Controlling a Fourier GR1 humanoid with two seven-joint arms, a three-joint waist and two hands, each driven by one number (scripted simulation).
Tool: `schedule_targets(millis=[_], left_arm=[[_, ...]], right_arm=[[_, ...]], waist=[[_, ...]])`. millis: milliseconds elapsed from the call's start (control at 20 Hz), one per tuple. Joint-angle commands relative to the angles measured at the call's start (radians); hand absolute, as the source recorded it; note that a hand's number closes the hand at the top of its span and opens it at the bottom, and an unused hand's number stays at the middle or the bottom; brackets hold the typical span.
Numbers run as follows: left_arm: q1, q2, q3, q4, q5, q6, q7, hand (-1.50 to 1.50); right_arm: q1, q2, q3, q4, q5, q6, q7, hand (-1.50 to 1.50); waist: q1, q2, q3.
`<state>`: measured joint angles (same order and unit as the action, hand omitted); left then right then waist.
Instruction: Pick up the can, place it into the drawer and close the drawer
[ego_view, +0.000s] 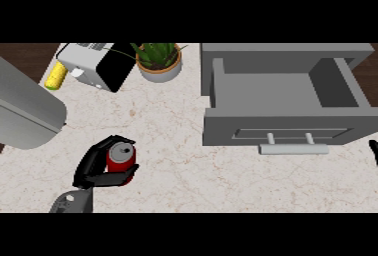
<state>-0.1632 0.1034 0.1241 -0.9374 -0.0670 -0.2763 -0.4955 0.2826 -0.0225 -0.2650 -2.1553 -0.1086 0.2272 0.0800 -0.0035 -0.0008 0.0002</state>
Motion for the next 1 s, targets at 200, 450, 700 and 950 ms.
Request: schedule_targets(millis=[200,450,700,950], left_arm=[[0.079,-0.038,-0.05,-0.134,0.047,-0.057,0.038,1.5],[-0.016,-0.048,0.086,-0.087,0.092,0.122,0.085,1.5],[0.006,-0.071,0.089,-0.276,0.124,0.218,0.209,1.5],[-0.045,-0.071,0.038,-0.339,0.113,0.249,0.297,1.5]], right_arm=[[0.022,0.022,-0.002,0.036,0.015,-0.003,-0.064,-1.5],[0.05,0.022,0.01,0.009,-0.002,0.016,-0.05,-1.5],[0.07,0.004,-0.034,-0.07,-0.052,0.024,0.022,-1.5],[-0.007,0.022,0.051,-0.017,0.055,-0.035,0.022,-1.5]], waist=[[0.002,0.0,0.0],[-0.003,0.001,0.0],[0.002,-0.002,0.0],[0.004,0.0,0.0]])
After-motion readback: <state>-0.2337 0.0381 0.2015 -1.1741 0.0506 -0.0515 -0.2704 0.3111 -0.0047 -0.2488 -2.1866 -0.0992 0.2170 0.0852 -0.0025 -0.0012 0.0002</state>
